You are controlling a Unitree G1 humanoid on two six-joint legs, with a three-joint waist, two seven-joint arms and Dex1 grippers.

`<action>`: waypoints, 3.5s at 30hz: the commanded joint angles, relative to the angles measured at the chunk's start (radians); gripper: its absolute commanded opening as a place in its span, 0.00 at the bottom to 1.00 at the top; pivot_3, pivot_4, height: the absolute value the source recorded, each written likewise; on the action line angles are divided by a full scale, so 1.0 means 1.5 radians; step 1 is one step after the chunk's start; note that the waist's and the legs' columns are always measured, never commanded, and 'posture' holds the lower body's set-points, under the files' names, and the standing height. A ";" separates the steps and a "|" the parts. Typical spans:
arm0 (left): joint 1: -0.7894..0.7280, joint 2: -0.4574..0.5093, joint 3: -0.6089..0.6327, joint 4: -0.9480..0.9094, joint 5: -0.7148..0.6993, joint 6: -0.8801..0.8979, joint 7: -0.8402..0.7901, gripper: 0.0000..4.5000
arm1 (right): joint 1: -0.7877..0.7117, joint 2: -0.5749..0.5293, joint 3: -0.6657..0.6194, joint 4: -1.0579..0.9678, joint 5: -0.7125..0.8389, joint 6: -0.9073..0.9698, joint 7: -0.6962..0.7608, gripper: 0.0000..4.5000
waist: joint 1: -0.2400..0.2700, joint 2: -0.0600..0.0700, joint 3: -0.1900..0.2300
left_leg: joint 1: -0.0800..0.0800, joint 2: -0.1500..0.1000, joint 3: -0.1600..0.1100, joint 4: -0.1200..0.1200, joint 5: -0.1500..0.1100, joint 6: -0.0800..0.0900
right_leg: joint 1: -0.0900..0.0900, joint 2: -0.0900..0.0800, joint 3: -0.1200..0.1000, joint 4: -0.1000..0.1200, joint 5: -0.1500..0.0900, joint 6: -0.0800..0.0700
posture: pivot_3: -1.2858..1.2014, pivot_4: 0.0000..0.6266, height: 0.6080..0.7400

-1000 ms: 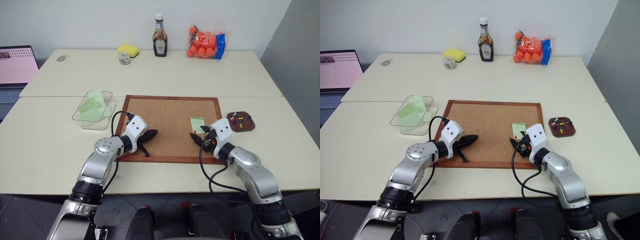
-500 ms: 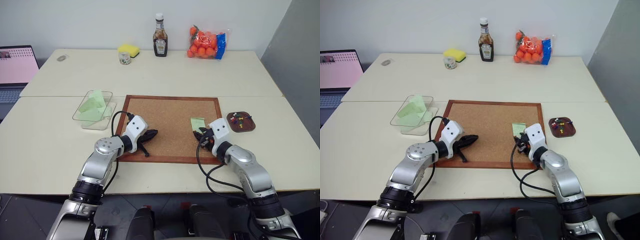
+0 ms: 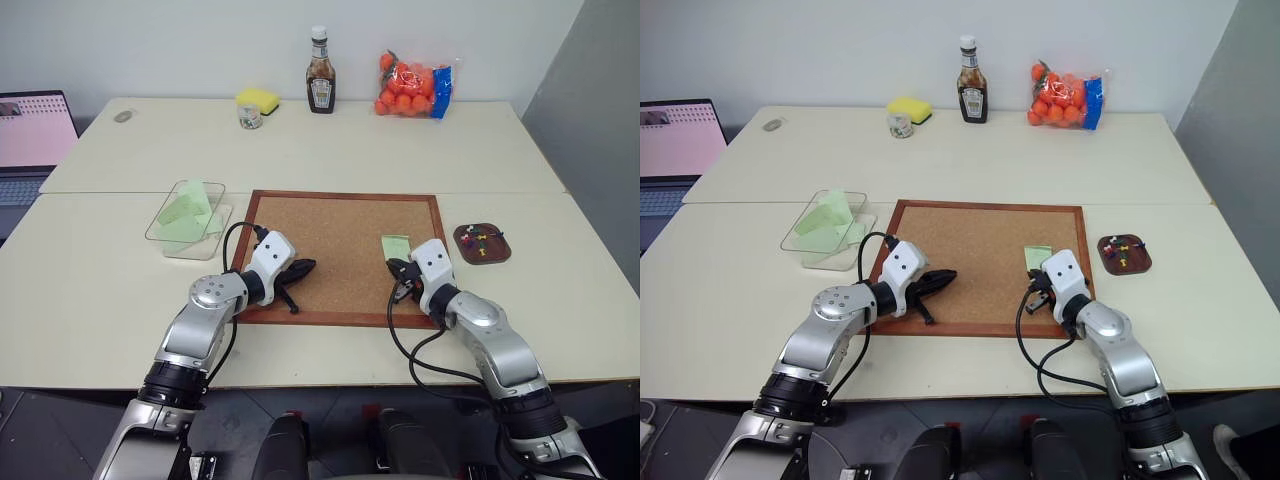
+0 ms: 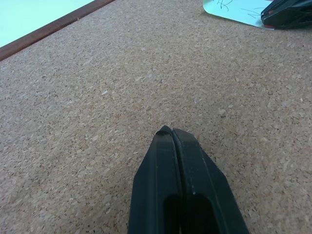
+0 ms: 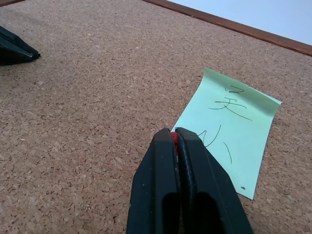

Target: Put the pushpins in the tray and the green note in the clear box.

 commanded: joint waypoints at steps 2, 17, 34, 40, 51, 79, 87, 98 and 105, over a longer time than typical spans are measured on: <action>0.008 0.005 -0.010 -0.006 0.010 -0.002 -0.004 0.00 | -0.001 0.005 -0.041 -0.067 0.009 -0.076 -0.012 0.01 | 0.000 0.000 0.000 | 0.000 0.000 0.000 0.000 0.000 0.000 | 0.000 0.000 0.000 0.000 0.000 0.000 | 0.52 0.24 1.00; 0.002 0.001 -0.006 0.000 0.003 -0.001 -0.001 0.00 | -0.004 -0.013 -0.051 -0.108 0.014 -0.077 0.011 0.01 | 0.000 0.000 0.000 | 0.000 0.000 0.000 0.000 0.000 0.000 | 0.000 0.000 0.000 0.000 0.000 0.000 | 0.52 0.24 1.00; -0.187 -0.070 0.135 -0.039 -0.232 0.363 0.044 0.41 | -0.049 -0.045 -0.004 -0.094 -0.018 -0.105 0.065 0.00 | -0.001 -0.001 0.000 | 0.000 0.000 0.000 0.000 0.000 0.000 | 0.000 0.000 0.000 0.000 0.000 0.000 | 0.52 0.24 1.00; -0.233 -0.098 0.166 -0.042 -0.302 0.486 0.082 0.67 | -0.056 -0.055 0.009 -0.089 -0.036 -0.125 0.077 0.00 | -0.001 -0.001 0.000 | 0.000 0.000 -0.001 0.000 0.000 0.000 | 0.000 0.000 0.000 0.000 0.000 0.000 | 0.52 0.24 1.00; -0.306 -0.198 0.232 0.038 -0.352 0.625 0.206 0.93 | -0.071 -0.065 0.029 -0.088 -0.064 -0.150 0.089 0.00 | 0.000 -0.001 0.000 | 0.000 0.000 -0.001 0.000 0.000 0.000 | 0.000 0.000 0.000 0.000 0.000 0.000 | 0.52 0.24 1.00; -0.355 -0.300 0.385 0.149 -0.427 0.680 0.336 0.08 | -0.086 -0.068 0.046 -0.099 -0.103 -0.176 0.095 0.00 | -0.001 -0.001 0.000 | 0.000 -0.001 0.000 0.000 0.000 -0.001 | 0.000 0.000 0.000 0.000 0.000 0.000 | 0.52 0.24 1.00; -0.357 -0.315 0.428 0.154 -0.449 0.685 0.375 0.01 | -0.084 -0.063 0.040 -0.094 -0.118 -0.206 0.082 0.00 | 0.000 -0.001 0.000 | 0.000 -0.001 0.000 0.000 0.000 -0.001 | 0.000 0.000 0.000 0.000 0.000 0.000 | 0.52 0.24 1.00; -0.352 -0.319 0.435 0.153 -0.462 0.677 0.413 0.01 | -0.083 -0.050 0.023 -0.082 -0.138 -0.264 0.034 0.00 | 0.000 -0.001 0.000 | 0.000 -0.001 0.000 0.000 0.000 -0.001 | 0.000 0.000 0.000 0.000 0.000 0.000 | 0.52 0.24 1.00; -0.325 -0.279 0.366 0.088 -0.447 0.651 0.352 0.01 | -0.038 -0.026 -0.067 -0.135 -0.091 -0.175 -0.021 0.00 | 0.000 -0.001 0.000 | 0.000 -0.001 -0.001 0.000 0.001 -0.001 | 0.000 -0.001 0.000 0.000 0.000 0.000 | 0.52 0.24 1.00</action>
